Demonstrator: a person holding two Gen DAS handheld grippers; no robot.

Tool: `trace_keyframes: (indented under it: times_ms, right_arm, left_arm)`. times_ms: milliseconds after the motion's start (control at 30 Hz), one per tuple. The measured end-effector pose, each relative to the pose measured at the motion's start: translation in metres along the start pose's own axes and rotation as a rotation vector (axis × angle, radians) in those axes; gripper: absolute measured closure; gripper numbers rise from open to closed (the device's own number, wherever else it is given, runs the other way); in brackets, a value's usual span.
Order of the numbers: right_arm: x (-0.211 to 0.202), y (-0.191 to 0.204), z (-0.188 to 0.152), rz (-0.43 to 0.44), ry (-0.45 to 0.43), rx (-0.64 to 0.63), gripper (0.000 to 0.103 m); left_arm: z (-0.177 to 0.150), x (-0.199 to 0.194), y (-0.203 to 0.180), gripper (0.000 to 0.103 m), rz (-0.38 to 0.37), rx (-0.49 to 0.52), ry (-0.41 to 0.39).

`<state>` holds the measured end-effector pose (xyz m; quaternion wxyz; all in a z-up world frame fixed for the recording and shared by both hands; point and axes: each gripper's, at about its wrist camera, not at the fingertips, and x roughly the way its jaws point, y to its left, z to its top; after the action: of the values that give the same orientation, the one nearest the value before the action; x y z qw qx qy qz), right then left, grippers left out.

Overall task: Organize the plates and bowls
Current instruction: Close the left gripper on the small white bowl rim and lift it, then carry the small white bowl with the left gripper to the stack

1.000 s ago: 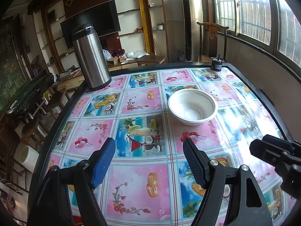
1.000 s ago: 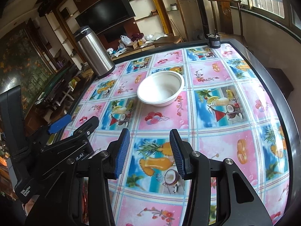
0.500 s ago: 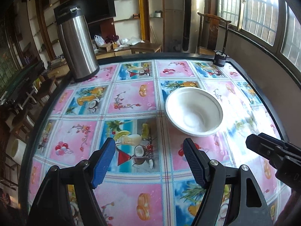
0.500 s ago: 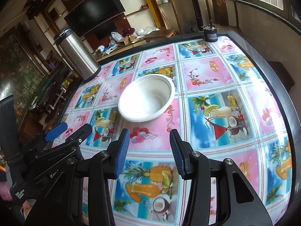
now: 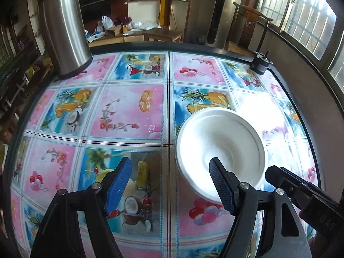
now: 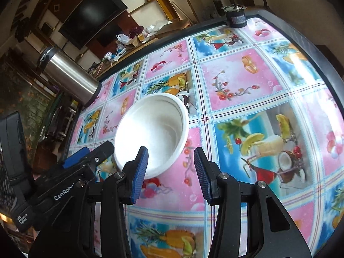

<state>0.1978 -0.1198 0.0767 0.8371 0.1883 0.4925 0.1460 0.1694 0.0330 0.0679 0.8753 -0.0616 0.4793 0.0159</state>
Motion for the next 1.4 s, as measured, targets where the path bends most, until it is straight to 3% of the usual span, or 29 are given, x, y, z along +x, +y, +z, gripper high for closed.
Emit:
trace_keyframes:
  times_ms: [333, 400, 500, 533, 567, 667, 1033, 1400]
  right_arm:
    - [0.035, -0.006, 0.014, -0.016, 0.026, 0.006, 0.061]
    - [0.037, -0.008, 0.015, -0.018, 0.016, -0.001, 0.078]
    - [0.04, -0.008, 0.014, -0.024, 0.019, -0.018, 0.087]
    - [0.039, -0.008, 0.013, -0.023, 0.017, -0.024, 0.087]
    - [0.039, -0.007, 0.013, -0.027, 0.015, -0.032, 0.087]
    - [0.035, -0.007, 0.009, -0.012, 0.009, -0.044, 0.087]
    - [-0.011, 0.005, -0.029, -0.007, -0.03, -0.087, 0.087]
    - [-0.087, 0.026, -0.108, 0.043, -0.115, -0.076, 0.087]
  left_arm:
    - [0.012, 0.036, -0.009, 0.028, 0.03, 0.002, 0.044]
    - [0.011, 0.039, -0.011, 0.028, 0.047, 0.017, 0.045]
    - [0.008, 0.044, -0.015, 0.029, 0.081, 0.04, 0.047]
    - [0.007, 0.045, -0.016, 0.041, 0.085, 0.042, 0.043]
    - [0.007, 0.047, -0.017, 0.071, 0.078, 0.047, 0.047]
    - [0.001, 0.05, -0.023, 0.082, 0.056, 0.08, 0.089]
    - [-0.031, 0.0, -0.026, 0.083, 0.051, 0.106, 0.064]
    - [-0.092, -0.077, -0.02, 0.082, 0.042, 0.154, 0.013]
